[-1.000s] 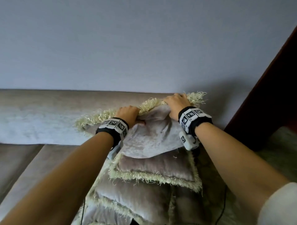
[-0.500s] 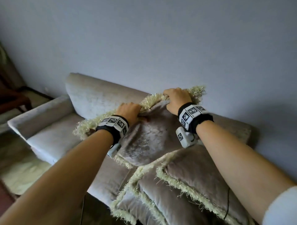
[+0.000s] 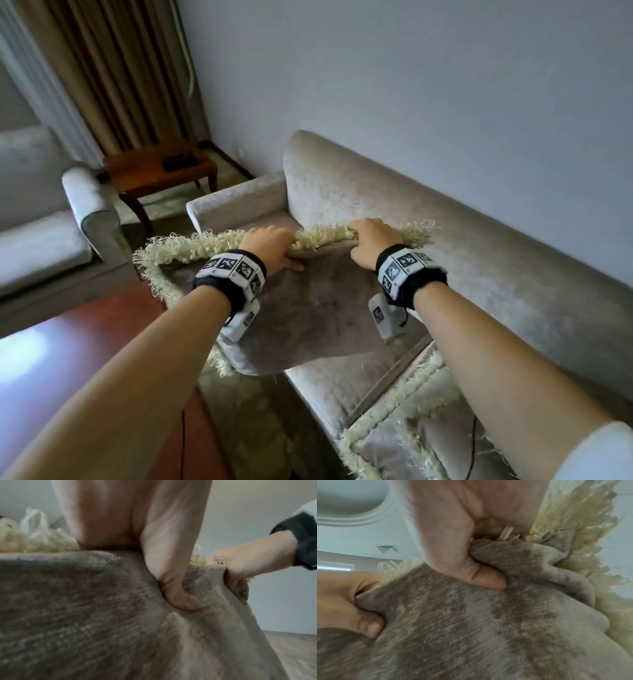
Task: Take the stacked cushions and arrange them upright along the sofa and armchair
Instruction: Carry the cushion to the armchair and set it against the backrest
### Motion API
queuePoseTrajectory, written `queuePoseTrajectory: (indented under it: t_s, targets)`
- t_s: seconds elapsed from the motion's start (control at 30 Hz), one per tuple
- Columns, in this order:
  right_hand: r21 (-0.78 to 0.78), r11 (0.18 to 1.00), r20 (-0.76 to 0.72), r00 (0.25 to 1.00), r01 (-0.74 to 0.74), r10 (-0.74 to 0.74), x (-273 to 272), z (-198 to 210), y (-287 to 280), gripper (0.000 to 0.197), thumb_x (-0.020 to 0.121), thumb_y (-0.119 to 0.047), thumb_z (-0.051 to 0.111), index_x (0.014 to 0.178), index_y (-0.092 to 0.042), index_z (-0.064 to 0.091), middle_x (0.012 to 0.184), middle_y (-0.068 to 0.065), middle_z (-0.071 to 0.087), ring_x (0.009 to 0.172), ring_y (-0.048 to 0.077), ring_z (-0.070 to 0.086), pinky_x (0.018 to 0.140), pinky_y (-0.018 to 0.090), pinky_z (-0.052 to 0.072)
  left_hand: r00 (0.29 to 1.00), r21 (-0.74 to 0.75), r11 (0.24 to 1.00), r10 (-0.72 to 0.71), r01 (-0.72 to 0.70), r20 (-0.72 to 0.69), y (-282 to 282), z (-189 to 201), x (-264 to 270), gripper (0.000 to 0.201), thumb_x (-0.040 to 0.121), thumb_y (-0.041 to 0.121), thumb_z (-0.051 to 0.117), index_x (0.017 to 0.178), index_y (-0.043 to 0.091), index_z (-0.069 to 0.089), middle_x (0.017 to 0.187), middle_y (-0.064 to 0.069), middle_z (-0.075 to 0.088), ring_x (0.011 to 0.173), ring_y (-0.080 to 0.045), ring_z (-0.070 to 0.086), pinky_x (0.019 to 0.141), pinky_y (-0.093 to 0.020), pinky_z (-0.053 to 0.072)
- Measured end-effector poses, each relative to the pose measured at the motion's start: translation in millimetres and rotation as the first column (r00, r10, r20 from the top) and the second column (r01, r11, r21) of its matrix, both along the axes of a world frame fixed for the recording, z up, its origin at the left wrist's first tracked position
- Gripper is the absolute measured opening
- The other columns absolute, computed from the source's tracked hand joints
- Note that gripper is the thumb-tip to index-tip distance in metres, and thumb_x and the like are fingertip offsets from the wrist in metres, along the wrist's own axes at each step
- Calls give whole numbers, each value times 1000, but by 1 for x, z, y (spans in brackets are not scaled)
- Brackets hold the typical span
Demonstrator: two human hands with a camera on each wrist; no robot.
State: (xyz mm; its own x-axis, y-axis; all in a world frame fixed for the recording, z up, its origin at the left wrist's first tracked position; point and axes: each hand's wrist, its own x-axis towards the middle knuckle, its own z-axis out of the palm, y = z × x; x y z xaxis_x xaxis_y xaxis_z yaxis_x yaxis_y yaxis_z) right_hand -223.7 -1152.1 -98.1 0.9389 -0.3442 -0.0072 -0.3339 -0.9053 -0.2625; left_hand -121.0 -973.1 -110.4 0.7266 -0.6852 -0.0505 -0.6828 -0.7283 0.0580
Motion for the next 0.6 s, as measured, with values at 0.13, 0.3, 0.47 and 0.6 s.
queuePoseTrajectory:
  t_s: [0.13, 0.3, 0.47, 0.6]
  targets:
    - [29, 998, 0, 998, -60, 60, 56, -12, 29, 50, 80, -5, 55, 128, -19, 60, 123, 9, 65, 109, 31, 61, 84, 31, 48, 994, -93, 990, 99, -103, -50, 38, -12, 37, 31, 76, 48, 73, 95, 24, 65, 102, -3, 67, 99, -30, 62, 75, -34, 44]
    - [69, 980, 43, 982, -186, 184, 146, -20, 54, 57, 80, -5, 56, 134, -21, 57, 129, 11, 62, 115, 32, 59, 96, 36, 49, 960, -200, 941, 255, -273, -113, 76, -26, 95, 27, 76, 43, 75, 82, 22, 59, 96, -6, 68, 96, -33, 62, 76, -35, 46]
    - [96, 946, 91, 949, -309, 301, 237, -16, 65, 52, 75, -6, 55, 124, -22, 64, 119, 10, 67, 110, 33, 60, 90, 34, 48, 919, -288, 876, 392, -388, -44, 95, -25, 153, 32, 75, 45, 76, 88, 18, 64, 97, 1, 68, 99, -31, 62, 75, -36, 42]
    - [126, 910, 139, 915, -395, 378, 294, -11, 69, 43, 71, -4, 56, 109, -22, 68, 102, 9, 72, 101, 32, 64, 82, 32, 50, 879, -326, 832, 477, -448, 11, 102, -14, 189, 30, 75, 42, 77, 92, 19, 68, 100, 2, 68, 101, -30, 61, 78, -37, 41]
